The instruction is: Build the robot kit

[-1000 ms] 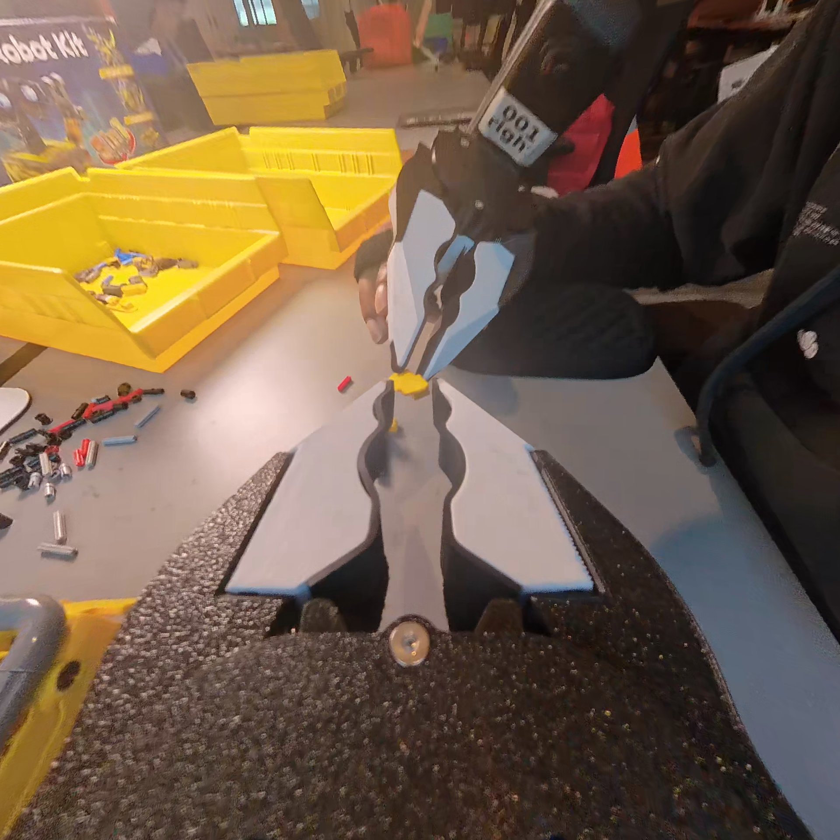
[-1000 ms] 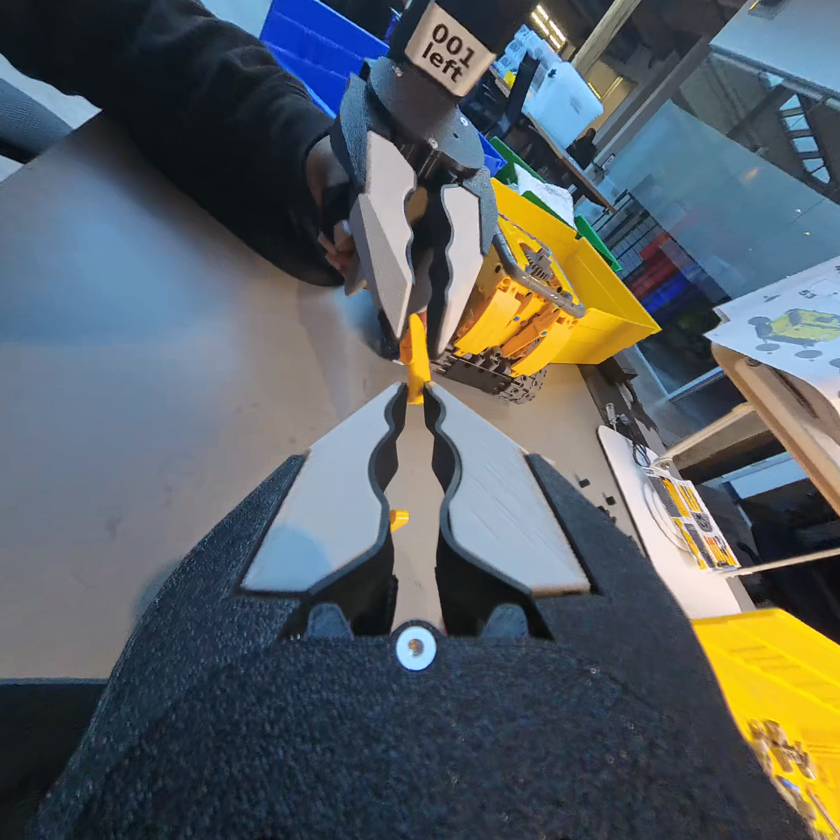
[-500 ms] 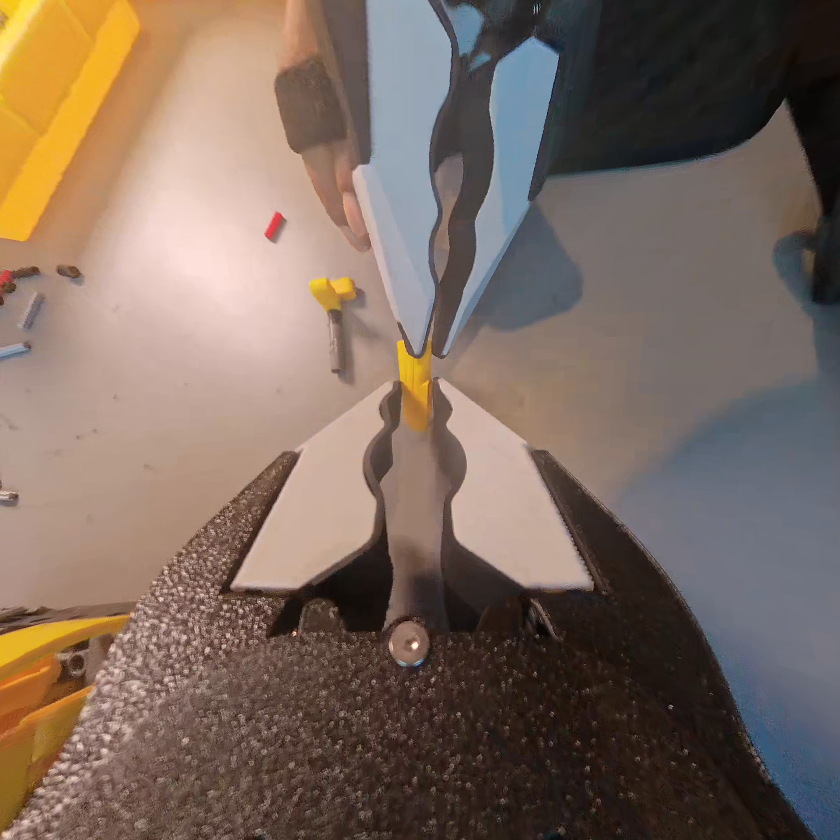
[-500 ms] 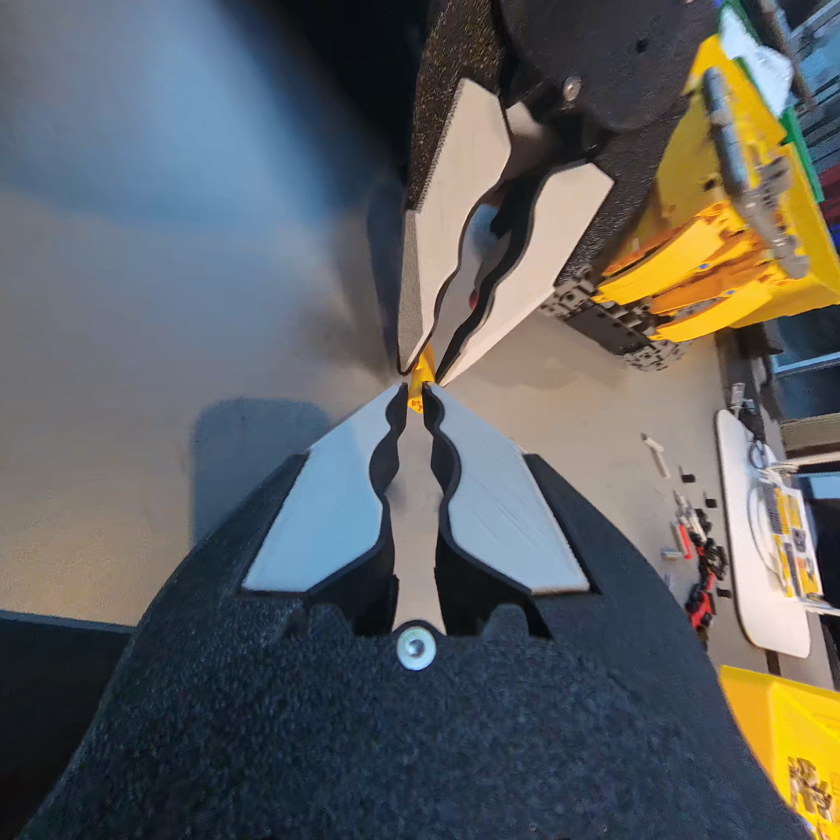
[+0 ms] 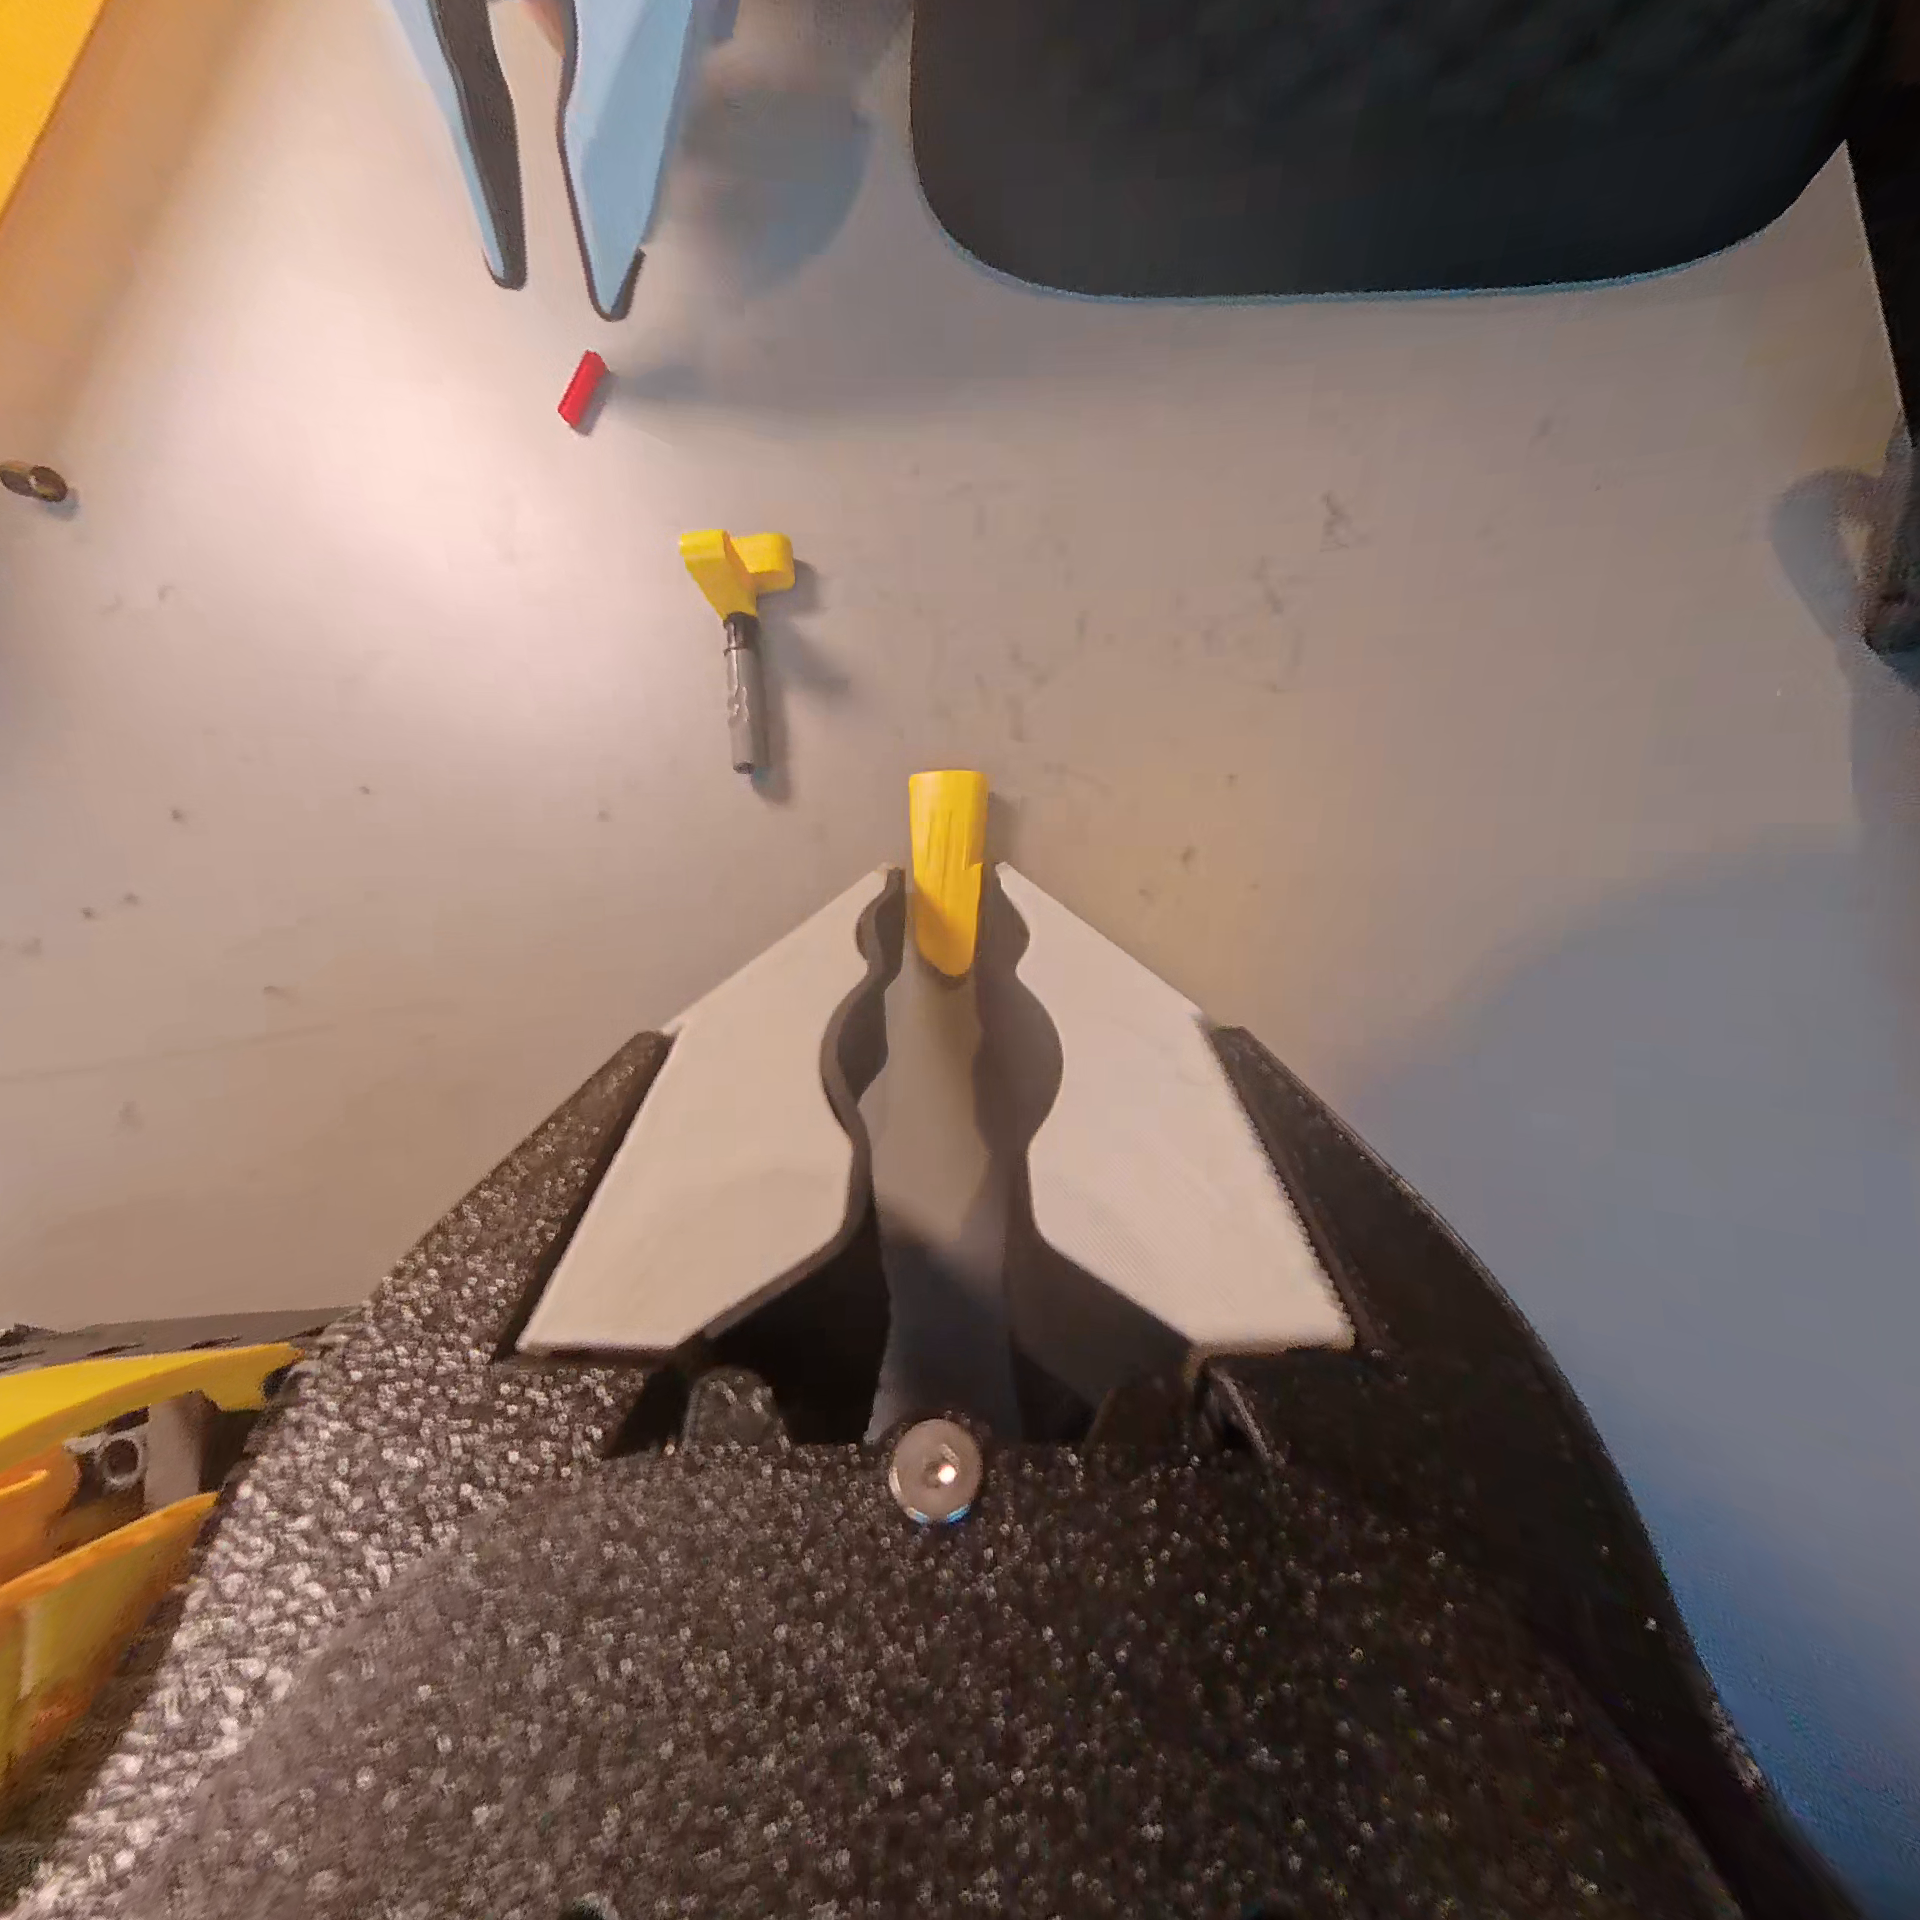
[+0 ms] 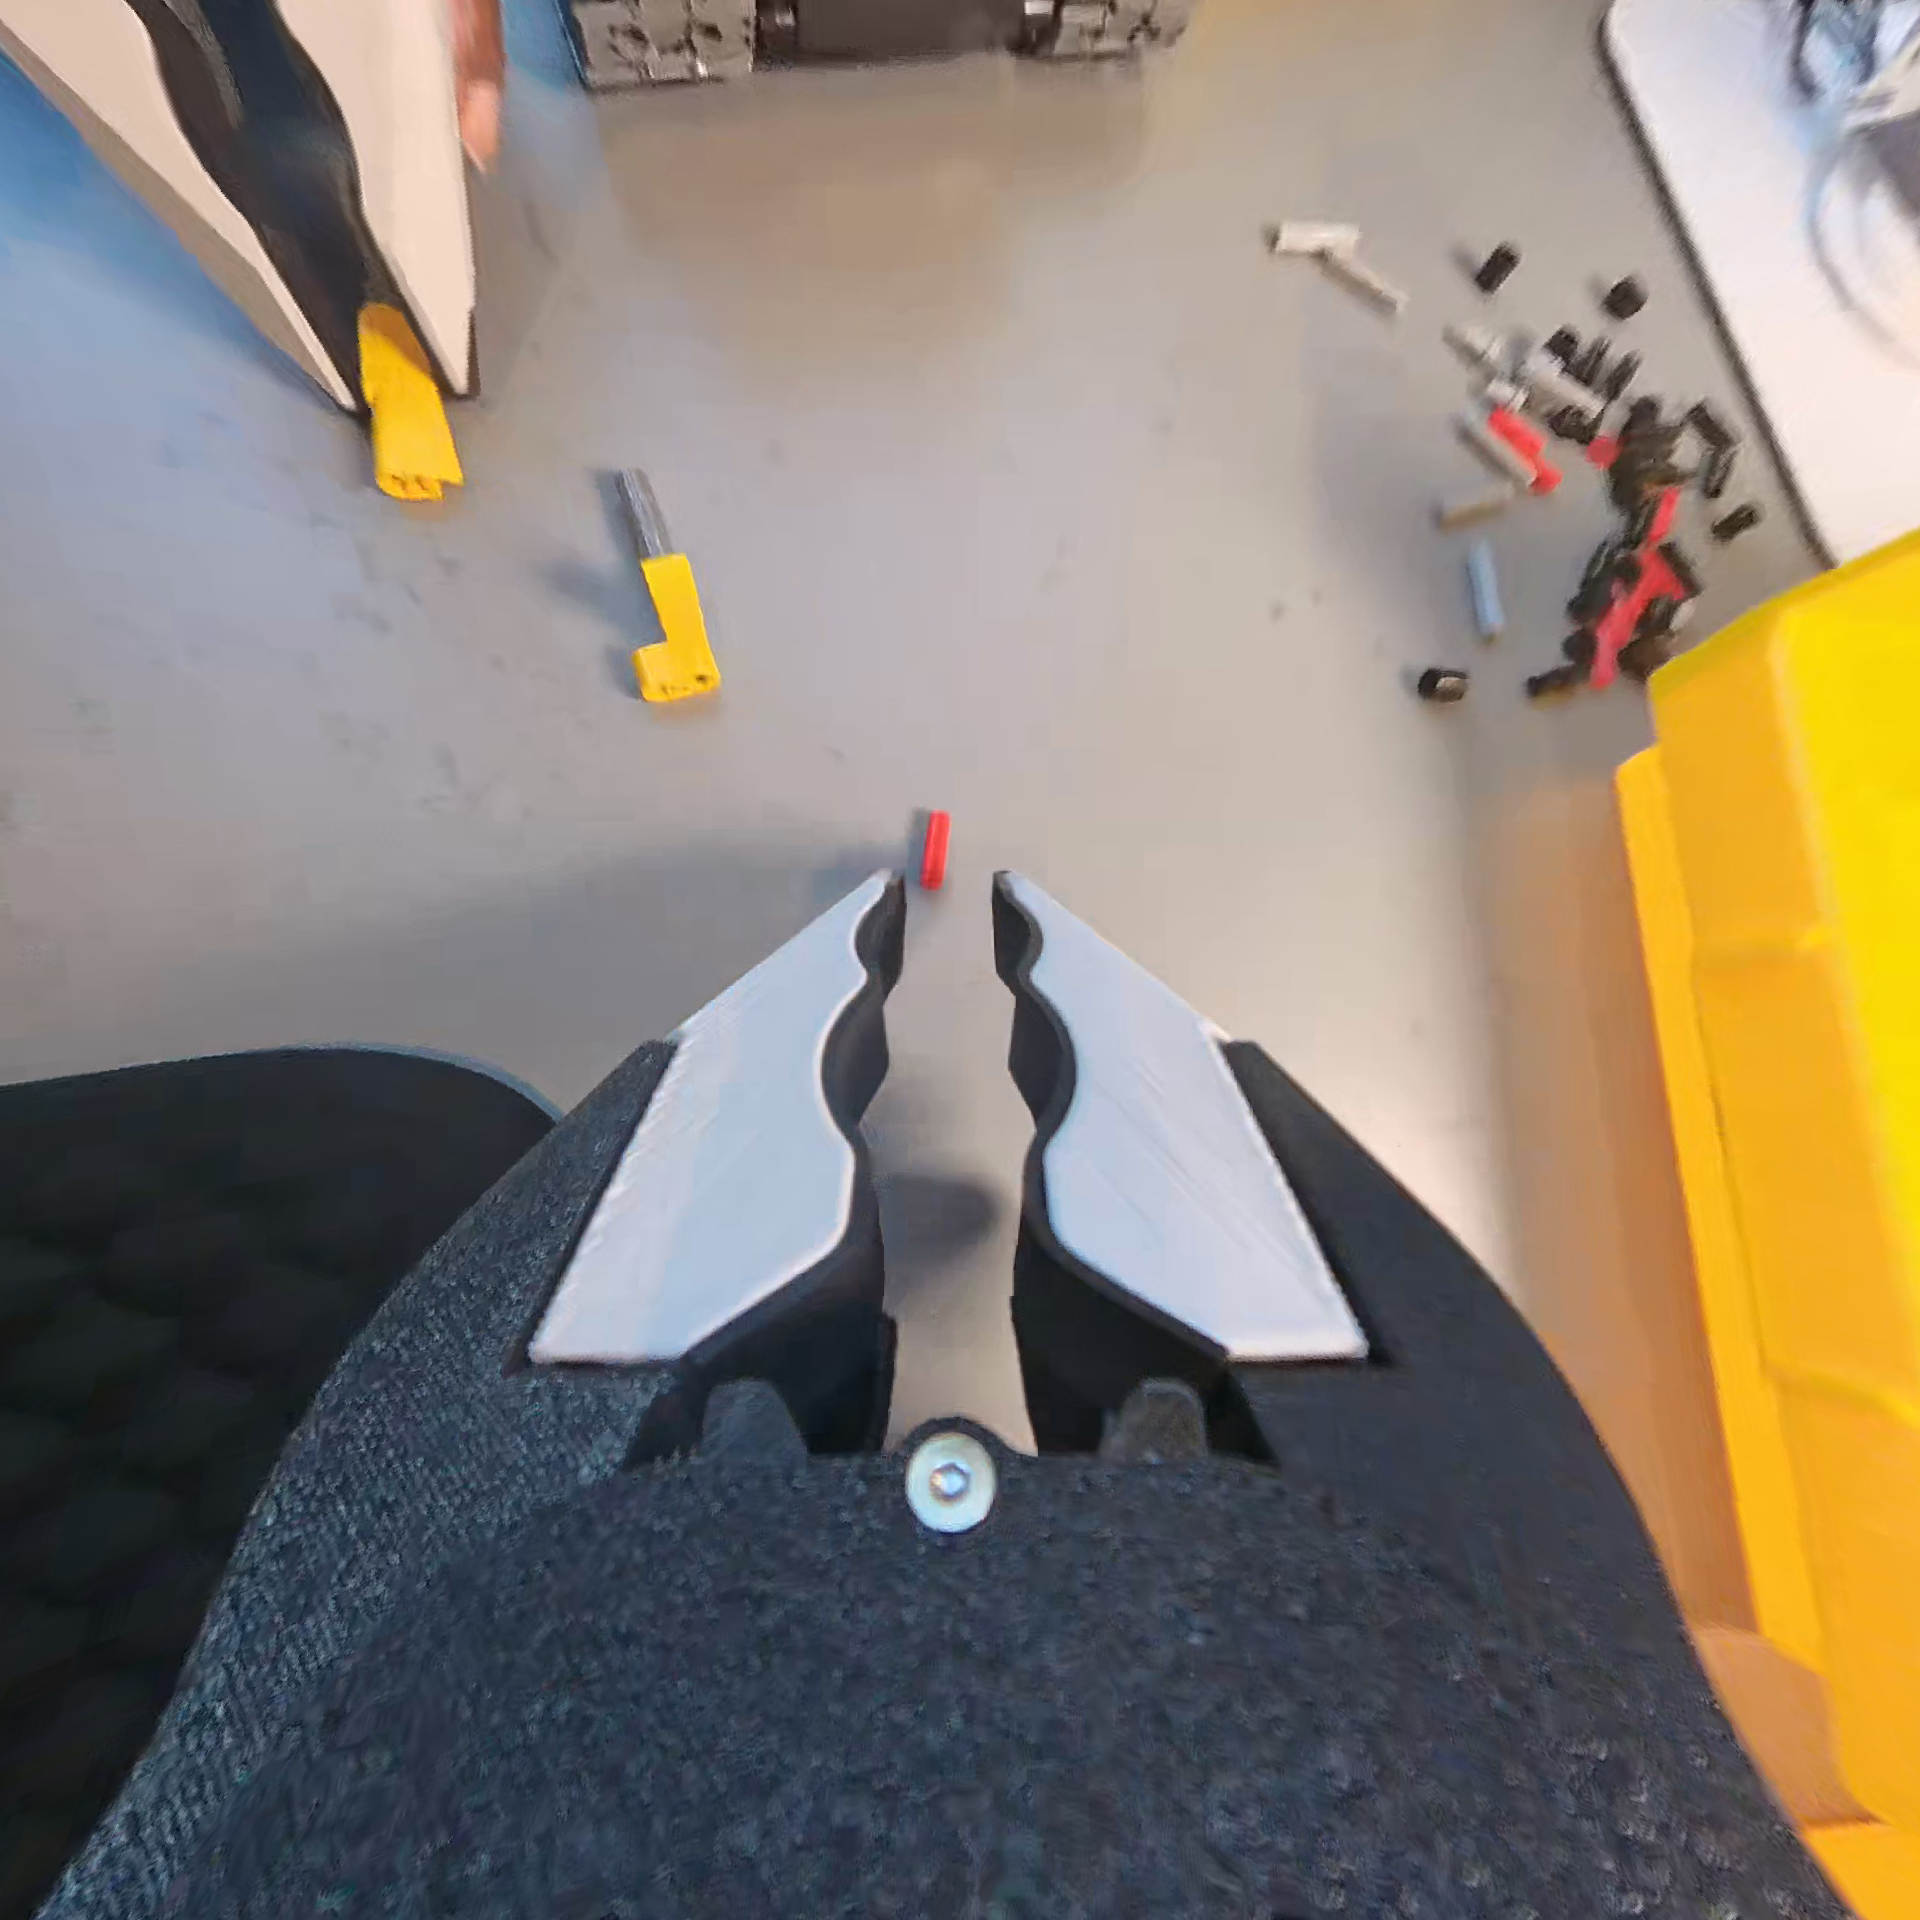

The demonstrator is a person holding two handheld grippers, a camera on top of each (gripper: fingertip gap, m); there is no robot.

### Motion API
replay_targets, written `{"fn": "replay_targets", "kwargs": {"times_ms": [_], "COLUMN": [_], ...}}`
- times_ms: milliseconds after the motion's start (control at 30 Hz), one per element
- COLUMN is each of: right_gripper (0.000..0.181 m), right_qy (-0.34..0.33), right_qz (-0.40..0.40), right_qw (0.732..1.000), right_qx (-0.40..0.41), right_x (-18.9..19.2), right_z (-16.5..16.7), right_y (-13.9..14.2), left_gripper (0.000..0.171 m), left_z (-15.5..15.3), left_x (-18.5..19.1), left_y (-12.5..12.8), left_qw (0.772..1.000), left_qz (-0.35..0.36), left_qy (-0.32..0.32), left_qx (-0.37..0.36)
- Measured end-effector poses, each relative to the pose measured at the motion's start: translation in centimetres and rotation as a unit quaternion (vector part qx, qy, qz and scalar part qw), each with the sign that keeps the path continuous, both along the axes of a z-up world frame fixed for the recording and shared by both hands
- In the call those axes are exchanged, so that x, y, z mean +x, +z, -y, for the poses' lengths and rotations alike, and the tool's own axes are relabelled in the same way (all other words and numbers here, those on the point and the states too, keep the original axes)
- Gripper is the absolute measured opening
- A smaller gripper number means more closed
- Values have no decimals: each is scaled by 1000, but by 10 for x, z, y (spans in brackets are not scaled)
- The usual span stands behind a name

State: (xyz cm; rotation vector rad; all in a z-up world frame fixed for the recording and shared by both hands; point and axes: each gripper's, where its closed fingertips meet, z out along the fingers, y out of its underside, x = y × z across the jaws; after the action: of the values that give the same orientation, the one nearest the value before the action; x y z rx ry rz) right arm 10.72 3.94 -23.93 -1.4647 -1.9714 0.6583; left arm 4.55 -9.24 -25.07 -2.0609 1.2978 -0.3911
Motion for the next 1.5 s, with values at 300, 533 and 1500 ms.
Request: {"fn": "replay_targets", "kwargs": {"times_ms": [300,533,1500], "right_gripper": [4,3,5], "right_qy": [-21,142,207], "right_qz": [23,-140,-310], "right_qw": [998,979,921], "right_qx": [-54,-49,110], "right_x": [-8,-32,-47], "right_z": [4,80,139], "right_y": [-10,55,117], "left_gripper": [14,15,3], "left_z": [-5,-10,8], "left_x": [2,18,25], "left_y": [19,54,128], "left_qw": [998,988,850], "left_qz": [64,147,497], "left_qy": [15,22,-7], "left_qx": [2,53,-177]}}
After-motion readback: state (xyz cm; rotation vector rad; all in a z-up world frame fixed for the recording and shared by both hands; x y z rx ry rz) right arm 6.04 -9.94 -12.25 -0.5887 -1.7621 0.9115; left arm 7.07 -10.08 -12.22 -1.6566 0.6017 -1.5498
